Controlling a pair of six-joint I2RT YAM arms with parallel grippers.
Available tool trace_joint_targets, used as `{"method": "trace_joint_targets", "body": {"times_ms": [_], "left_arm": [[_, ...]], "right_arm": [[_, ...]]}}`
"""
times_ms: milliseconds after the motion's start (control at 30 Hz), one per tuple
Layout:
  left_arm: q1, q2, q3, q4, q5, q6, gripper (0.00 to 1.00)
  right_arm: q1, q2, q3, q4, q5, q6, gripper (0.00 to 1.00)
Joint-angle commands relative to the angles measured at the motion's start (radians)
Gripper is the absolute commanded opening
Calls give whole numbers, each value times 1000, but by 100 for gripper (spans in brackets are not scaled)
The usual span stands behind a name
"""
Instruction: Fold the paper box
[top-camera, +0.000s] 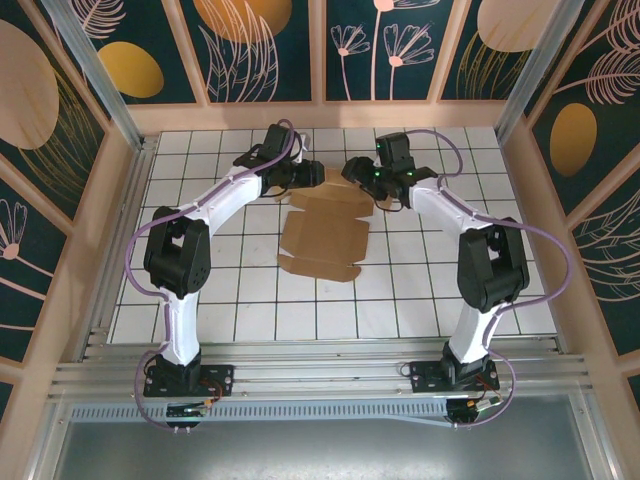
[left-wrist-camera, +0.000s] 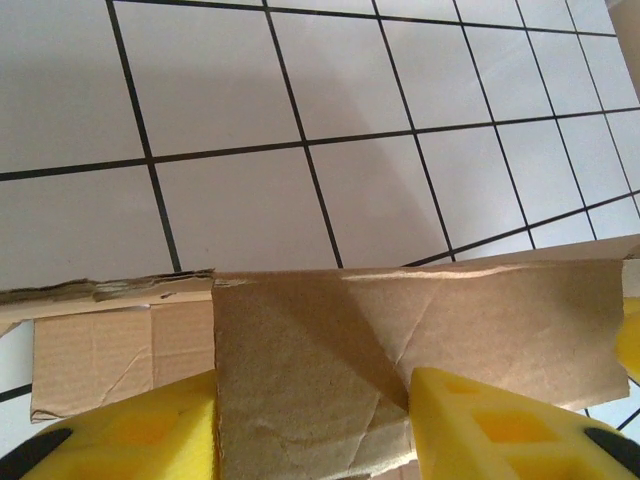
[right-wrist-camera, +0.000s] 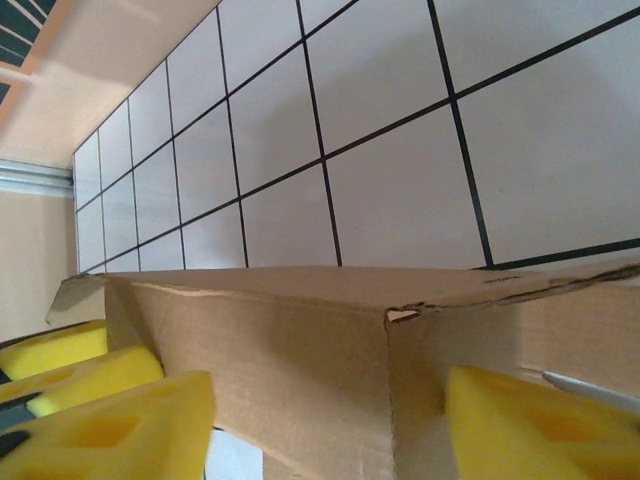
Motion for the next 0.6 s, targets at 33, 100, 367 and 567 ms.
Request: {"method": "trace_joint_targets", "body": {"times_ms": [33,100,367,567], "left_arm": [[1,-10,-10,-3,28,-2,48],[1,-9,-10,-6,25,-2,48],[0,0,-6,-26,-30,17,49],[1,5,-5,-43,-59,34,49]], "right_arm": [[11,25,-5,65,-32,27,50],[11,31,2,52,-18,17,48],[10,-60,1,-49,85,-104,70],[-4,-122,116,-142,74,-343,79]]}}
